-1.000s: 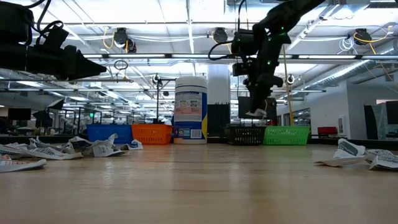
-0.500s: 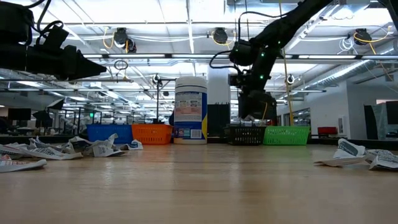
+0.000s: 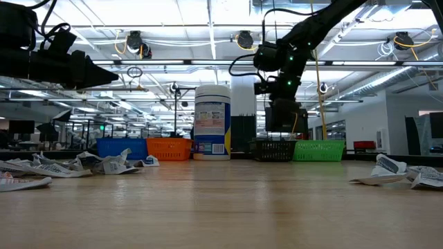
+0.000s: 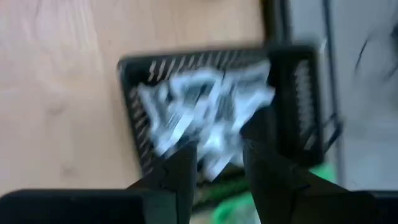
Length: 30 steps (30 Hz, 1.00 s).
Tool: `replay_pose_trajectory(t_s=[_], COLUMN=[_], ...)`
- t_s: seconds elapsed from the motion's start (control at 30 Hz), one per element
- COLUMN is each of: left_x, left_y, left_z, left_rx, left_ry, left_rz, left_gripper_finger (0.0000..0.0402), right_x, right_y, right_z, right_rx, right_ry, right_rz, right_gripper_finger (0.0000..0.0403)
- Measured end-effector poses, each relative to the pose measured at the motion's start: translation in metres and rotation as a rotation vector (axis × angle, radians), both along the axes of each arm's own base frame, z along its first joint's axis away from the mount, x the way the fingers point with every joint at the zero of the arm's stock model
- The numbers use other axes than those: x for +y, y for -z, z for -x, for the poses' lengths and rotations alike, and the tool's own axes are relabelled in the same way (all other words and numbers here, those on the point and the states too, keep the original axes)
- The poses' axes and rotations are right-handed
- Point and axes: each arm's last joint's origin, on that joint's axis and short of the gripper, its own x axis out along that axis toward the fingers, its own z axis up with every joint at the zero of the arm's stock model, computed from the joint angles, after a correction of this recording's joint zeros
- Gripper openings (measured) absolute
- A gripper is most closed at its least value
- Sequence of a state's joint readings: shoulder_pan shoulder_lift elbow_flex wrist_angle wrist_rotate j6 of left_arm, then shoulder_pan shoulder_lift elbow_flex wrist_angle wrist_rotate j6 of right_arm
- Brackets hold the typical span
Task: Pick & Place First Aid Supplies
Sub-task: Put the towelette pack into the black bin
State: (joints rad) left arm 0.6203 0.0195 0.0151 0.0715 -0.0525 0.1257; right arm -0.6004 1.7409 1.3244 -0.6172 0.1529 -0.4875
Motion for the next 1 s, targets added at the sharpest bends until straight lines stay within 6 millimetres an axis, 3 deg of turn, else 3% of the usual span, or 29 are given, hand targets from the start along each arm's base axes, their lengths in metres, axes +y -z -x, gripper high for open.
replay_pose_trajectory(t_s=[0.5, 0.73, 1.0], left_x=[0.0, 0.0, 0.0], left_y=[0.0, 0.0, 0.0], left_z=[0.0, 0.0, 0.0], left_rx=[0.0, 0.0, 0.0], left_ry=[0.0, 0.0, 0.0], left_rz=[0.0, 0.0, 0.0], left_gripper_finger=[0.031, 0.031, 0.031], right_x=[0.058, 0.106, 0.18], right_y=[-0.017, -0.016, -0.016], right_z=[0.022, 0.012, -0.002], right_rx=[0.015, 0.071, 0.073], right_ry=[0.767, 0.949, 0.942], right_rz=[-0.374, -0.449, -0.442], right_gripper_finger=[0.0129, 0.013, 0.013])
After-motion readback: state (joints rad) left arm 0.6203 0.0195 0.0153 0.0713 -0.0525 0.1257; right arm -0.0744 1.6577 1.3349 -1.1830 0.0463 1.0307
